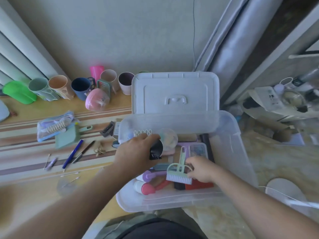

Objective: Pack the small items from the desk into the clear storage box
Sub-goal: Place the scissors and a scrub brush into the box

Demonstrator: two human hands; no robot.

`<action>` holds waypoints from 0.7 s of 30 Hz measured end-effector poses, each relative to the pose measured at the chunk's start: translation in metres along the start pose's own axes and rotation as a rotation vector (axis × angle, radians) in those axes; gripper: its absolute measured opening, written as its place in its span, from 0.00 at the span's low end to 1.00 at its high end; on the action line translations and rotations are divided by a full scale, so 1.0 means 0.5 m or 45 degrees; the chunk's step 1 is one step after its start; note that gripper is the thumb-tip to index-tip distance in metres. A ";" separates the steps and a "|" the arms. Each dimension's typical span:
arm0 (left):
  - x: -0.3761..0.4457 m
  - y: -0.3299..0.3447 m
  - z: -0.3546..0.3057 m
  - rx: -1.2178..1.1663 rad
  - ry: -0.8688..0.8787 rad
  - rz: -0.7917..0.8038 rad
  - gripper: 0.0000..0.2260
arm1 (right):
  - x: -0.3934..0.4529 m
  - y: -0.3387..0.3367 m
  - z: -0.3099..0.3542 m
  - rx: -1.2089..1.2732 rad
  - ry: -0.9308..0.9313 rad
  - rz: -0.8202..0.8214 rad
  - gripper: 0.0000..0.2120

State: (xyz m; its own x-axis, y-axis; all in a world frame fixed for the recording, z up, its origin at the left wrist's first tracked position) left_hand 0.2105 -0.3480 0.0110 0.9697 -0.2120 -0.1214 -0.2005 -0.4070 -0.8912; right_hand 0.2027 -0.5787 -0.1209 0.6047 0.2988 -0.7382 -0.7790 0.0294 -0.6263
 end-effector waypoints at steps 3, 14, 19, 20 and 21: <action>0.006 0.033 -0.016 0.014 -0.021 0.017 0.26 | 0.016 0.018 0.046 0.005 -0.122 0.057 0.08; -0.005 0.096 -0.055 -0.025 -0.080 0.163 0.28 | -0.025 -0.080 0.055 0.270 -0.247 -0.155 0.23; 0.006 0.135 -0.104 -0.310 0.083 0.290 0.32 | -0.070 -0.084 0.067 0.786 -0.440 0.099 0.34; 0.009 0.139 -0.113 -0.324 0.122 0.295 0.32 | -0.072 -0.078 0.068 0.852 -0.456 0.114 0.33; 0.011 0.141 -0.118 -0.338 0.145 0.291 0.31 | -0.073 -0.071 0.067 0.927 -0.472 0.117 0.31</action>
State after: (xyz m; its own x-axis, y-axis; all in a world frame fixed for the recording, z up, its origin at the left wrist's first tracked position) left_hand 0.1934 -0.4302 -0.0267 0.8768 -0.4156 -0.2418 -0.4542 -0.5508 -0.7003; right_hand 0.2028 -0.5585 -0.0635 0.5386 0.6221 -0.5682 -0.8122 0.5627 -0.1538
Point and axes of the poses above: each hand's wrist, its own x-axis towards the middle knuckle, its own y-axis out of the palm, z = x × y, the point moved 8 cm from there along x, towards the middle knuckle, and after that the axes turned 9 degrees about -x, right-handed, at the moved point
